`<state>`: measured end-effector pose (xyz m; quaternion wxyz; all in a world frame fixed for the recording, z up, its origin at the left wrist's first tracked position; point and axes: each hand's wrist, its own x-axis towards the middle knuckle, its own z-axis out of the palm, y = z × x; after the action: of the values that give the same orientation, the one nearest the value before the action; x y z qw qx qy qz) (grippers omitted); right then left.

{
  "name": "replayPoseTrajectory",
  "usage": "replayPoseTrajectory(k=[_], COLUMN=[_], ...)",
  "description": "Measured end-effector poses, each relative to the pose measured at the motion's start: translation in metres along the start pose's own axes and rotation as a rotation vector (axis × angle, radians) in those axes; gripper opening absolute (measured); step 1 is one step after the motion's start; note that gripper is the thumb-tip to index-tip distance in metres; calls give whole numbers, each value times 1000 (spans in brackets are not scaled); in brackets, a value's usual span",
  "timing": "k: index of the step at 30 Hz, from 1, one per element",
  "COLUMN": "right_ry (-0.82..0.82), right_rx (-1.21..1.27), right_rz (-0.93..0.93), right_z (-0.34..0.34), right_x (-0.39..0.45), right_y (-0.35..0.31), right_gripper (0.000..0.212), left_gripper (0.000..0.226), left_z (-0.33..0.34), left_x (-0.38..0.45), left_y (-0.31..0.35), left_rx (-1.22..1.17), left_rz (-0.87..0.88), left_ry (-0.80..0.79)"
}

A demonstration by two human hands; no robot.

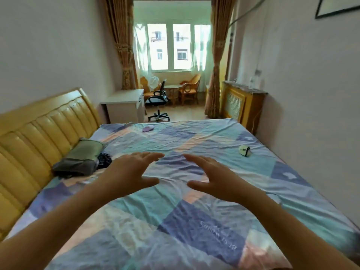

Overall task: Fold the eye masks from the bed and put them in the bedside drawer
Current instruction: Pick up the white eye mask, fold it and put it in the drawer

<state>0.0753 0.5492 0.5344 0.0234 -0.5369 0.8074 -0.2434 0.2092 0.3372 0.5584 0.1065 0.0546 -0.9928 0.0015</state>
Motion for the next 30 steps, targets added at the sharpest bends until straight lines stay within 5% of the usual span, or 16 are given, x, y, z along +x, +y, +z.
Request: replayPoseTrajectory(k=[13,20,30], right_ry=[74,32,-106], right_rx=[38,113,304], right_rz=[482,616,805], right_z=[-115,-113,-39], right_x=[-236,-252,-166], right_y=[239,350,564], right_gripper=[67,64,58], left_gripper=[63,64,59], left_z=[126,214,417], left_x=[194,275,442], left_y=[307,347,343], left_rx=[-174,-236,-381], left_rz=[420,397,163], left_ry=[-152,-316,-589])
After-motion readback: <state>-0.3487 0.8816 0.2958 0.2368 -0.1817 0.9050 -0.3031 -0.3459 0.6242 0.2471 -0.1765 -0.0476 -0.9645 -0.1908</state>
